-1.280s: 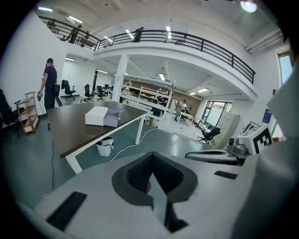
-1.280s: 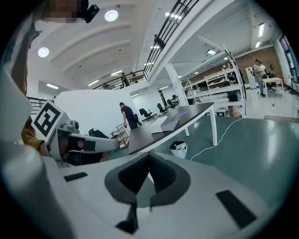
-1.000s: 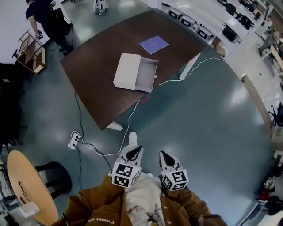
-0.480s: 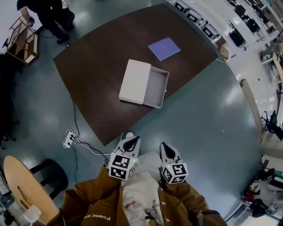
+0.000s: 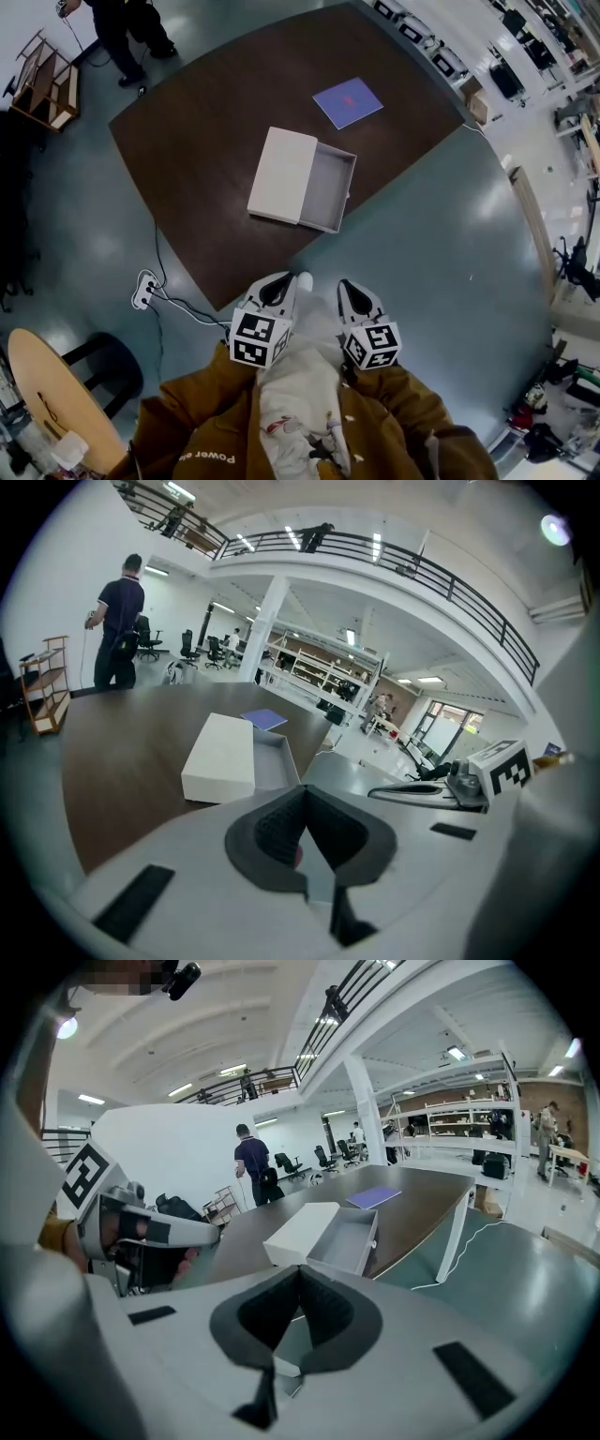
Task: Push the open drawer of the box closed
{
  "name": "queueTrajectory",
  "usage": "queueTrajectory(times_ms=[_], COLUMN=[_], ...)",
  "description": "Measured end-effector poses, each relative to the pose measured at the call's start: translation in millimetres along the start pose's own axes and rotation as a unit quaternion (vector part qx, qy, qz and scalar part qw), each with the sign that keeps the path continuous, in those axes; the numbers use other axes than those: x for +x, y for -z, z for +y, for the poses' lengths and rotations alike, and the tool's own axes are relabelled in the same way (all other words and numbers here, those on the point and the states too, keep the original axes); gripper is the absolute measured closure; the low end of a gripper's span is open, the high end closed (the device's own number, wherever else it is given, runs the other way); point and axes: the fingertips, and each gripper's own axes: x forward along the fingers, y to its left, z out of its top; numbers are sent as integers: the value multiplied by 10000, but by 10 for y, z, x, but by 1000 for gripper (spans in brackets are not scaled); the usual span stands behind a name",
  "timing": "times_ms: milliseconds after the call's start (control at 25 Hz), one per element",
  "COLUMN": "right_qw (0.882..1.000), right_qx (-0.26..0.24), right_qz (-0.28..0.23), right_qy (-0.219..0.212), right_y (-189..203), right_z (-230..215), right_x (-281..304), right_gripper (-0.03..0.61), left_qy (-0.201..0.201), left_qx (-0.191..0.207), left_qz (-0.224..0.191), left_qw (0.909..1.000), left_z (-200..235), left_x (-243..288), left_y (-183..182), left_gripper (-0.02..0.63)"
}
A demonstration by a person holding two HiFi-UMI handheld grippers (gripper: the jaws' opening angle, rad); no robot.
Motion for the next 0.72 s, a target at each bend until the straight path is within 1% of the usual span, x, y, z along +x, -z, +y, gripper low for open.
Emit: queueTrajectory(times_ms=[120, 280, 480, 600, 720], right_qw=[9998, 9992, 9983, 9976, 9964], right_qx=[-179, -294, -383, -512, -711], right_qz=[-54, -83, 98, 155, 221], right_qy=[-110, -239, -418, -431, -417], right_y=[-119, -167, -126, -192, -244], right_z=[-141, -338, -572, -728, -834], right_x=[104, 277, 479, 563, 672], right_gripper=[572, 572, 571, 569, 569], left_qy=[-211, -373, -304, -284, -313], left_qx=[-9, 54, 65, 245, 419], left_qz=[-131, -53, 39, 116, 268], left_qw=[9997, 9993, 9995, 9992, 9983], left_z=[15, 32, -27, -123, -150], left_x=[-8, 32, 176, 321, 471], left_y=[-96, -65, -62, -95, -46], left_gripper=[607, 607, 607, 607, 607])
